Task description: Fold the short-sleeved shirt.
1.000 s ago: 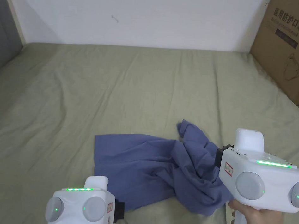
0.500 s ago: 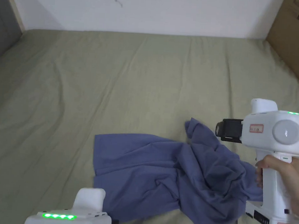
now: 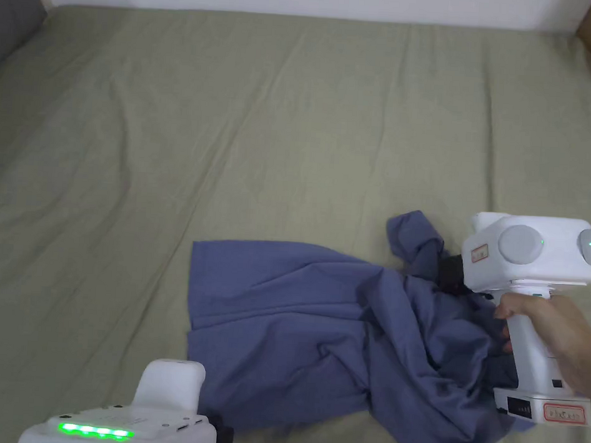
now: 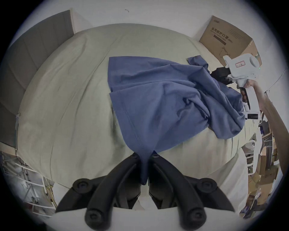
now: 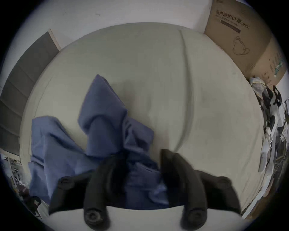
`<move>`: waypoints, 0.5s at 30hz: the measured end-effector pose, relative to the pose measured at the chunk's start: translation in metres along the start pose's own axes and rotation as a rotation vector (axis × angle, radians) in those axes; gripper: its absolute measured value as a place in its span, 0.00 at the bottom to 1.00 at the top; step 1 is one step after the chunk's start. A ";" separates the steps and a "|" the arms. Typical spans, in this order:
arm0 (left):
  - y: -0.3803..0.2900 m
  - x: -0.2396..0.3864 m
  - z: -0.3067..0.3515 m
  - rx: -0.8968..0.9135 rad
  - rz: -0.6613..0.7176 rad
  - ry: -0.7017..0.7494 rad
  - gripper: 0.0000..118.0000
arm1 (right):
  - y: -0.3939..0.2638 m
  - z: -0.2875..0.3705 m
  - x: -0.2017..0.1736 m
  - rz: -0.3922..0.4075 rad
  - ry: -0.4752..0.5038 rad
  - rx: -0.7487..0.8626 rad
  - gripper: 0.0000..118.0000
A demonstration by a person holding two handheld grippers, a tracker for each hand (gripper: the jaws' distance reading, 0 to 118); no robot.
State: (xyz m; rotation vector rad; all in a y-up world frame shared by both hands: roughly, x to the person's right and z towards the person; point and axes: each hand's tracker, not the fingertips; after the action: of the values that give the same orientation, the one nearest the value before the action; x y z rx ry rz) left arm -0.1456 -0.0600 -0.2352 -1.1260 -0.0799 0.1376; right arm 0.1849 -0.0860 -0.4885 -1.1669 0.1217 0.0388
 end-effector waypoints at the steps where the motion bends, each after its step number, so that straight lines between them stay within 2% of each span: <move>1: 0.000 0.000 0.000 0.001 -0.004 -0.001 0.05 | 0.001 0.005 -0.001 -0.013 -0.041 0.037 0.21; 2: 0.000 0.000 0.000 0.000 -0.005 -0.005 0.05 | 0.001 0.009 0.000 -0.022 -0.088 0.070 0.10; 4: -0.001 0.000 0.003 0.003 0.007 -0.014 0.05 | 0.004 0.015 0.008 -0.074 -0.014 0.060 0.10; 5: -0.001 0.000 0.005 0.011 0.010 -0.019 0.05 | 0.004 0.022 0.010 -0.091 -0.012 0.079 0.10; 15: 0.019 -0.008 0.042 0.138 -0.005 0.004 0.05 | 0.030 0.143 0.032 -0.094 -0.071 0.296 0.10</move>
State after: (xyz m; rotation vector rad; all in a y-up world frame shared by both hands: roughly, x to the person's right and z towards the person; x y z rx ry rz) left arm -0.1602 -0.0156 -0.2348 -0.9882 -0.0689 0.1341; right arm 0.2249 0.0561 -0.4646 -0.8737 0.0087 -0.0202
